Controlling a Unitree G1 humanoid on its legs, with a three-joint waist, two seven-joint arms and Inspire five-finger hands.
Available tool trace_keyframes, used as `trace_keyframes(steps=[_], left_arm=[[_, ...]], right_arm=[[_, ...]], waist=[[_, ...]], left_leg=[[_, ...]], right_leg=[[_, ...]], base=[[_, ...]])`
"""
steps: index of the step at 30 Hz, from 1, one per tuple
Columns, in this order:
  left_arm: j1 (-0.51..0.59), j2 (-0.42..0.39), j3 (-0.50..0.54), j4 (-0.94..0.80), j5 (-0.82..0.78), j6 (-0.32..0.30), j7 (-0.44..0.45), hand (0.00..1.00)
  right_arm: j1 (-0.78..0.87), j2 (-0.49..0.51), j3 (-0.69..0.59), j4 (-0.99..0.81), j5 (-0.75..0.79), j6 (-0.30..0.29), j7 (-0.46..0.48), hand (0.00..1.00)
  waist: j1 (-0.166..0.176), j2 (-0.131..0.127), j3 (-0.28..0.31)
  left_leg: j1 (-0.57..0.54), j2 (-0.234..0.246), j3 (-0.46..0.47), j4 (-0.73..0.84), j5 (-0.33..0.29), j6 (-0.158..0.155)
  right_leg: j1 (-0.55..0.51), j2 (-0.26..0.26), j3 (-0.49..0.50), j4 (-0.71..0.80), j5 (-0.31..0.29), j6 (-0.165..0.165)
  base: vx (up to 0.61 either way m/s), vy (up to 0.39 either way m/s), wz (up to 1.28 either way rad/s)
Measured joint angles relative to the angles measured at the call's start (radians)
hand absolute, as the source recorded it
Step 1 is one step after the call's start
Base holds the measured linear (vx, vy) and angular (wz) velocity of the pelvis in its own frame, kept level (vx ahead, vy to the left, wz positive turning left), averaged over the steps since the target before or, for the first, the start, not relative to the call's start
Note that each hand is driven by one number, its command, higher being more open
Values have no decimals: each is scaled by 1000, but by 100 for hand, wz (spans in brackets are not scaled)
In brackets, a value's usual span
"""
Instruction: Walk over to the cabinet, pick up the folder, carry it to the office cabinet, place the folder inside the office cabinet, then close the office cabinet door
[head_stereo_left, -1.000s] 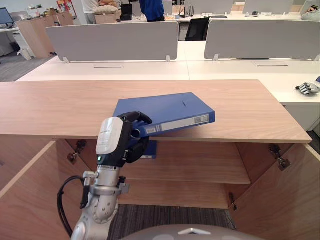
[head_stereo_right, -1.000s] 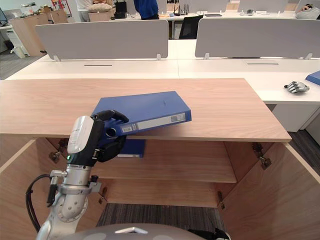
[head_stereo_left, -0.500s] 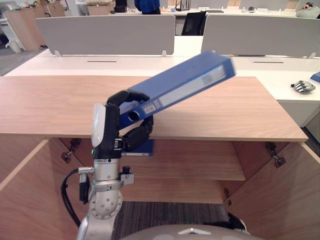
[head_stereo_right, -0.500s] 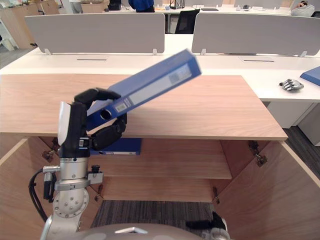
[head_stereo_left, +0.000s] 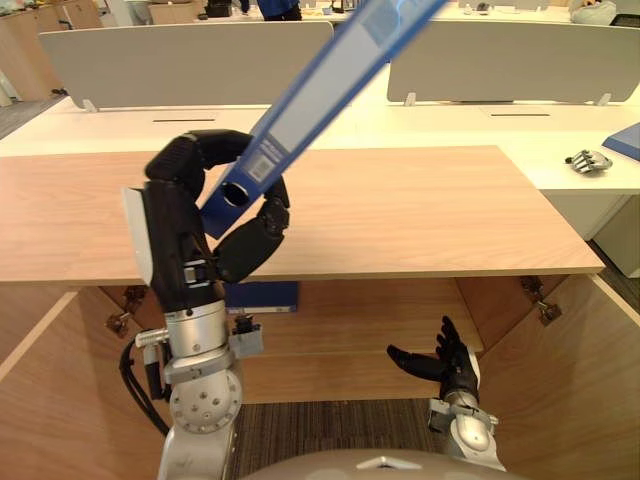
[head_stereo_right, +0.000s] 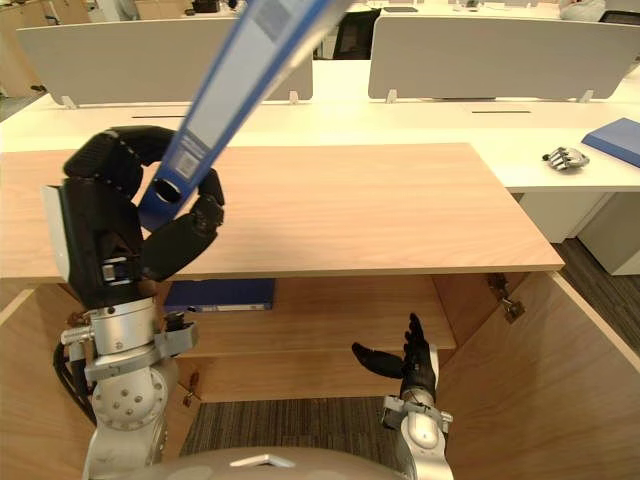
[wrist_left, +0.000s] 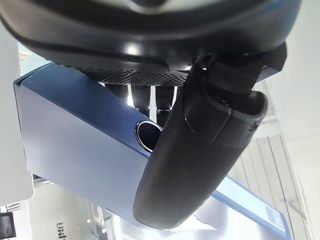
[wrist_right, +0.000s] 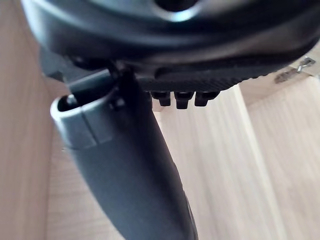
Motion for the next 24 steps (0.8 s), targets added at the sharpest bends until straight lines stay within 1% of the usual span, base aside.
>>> trace_keyframes(steps=[4,7,8,11,15,17,20,23,24], left_arm=[[9,-27,6,-13,-96,-5,2,0],[12,-32,7,-13,-110,-5,-4,0],[16,-33,7,-13,-117,-5,-13,0],[28,-33,7,-12,-135,-5,-33,0],[28,-33,7,-11,-135,-7,-56,0],[29,-33,9,-8,-137,-7,-61,0],[29,-33,9,4,-137,-8,-64,0],[32,-33,9,26,-142,-9,-67,0],[35,-33,9,39,-146,-9,-72,0]], right_arm=[[67,16,-2,-235,-31,-5,3,100],[90,15,-4,-314,-41,-8,14,100],[111,14,-9,-365,-40,-10,29,100],[143,12,-25,-440,-40,-10,62,100],[159,13,-90,-498,-39,-8,91,100],[160,13,-119,-518,-39,-8,92,100],[159,14,-154,-590,-40,-10,77,100],[148,15,-186,-655,-40,-41,65,100],[136,17,-202,-681,-40,-54,58,100]], waist=[[-16,-2,14],[-18,2,21],[-25,4,23],[-44,5,24],[-50,13,34],[-51,20,39],[-70,22,40],[-81,22,40],[-91,19,42]], left_leg=[[3,0,13,5,-8,1],[5,0,26,12,-15,4],[7,-1,28,13,-18,6],[13,-1,36,13,-22,4],[15,-1,63,14,-28,3],[15,-2,82,14,-31,5],[15,-2,96,16,-36,6],[7,-1,110,30,-46,8],[3,-1,111,35,-49,8]], right_leg=[[0,0,12,-7,4,1],[-2,0,25,-8,5,2],[-2,-1,28,-8,5,3],[-2,0,36,-8,5,3],[-19,1,65,-2,8,6],[-29,2,82,-2,13,8],[-39,4,102,-1,16,9],[-54,5,118,7,18,11],[-58,3,122,10,19,13]], base=[[14,3,-10],[16,6,-14],[20,5,-8],[15,0,-8],[3,3,-20],[-2,4,-26],[6,0,-20],[6,-8,-18],[8,-12,-9]])
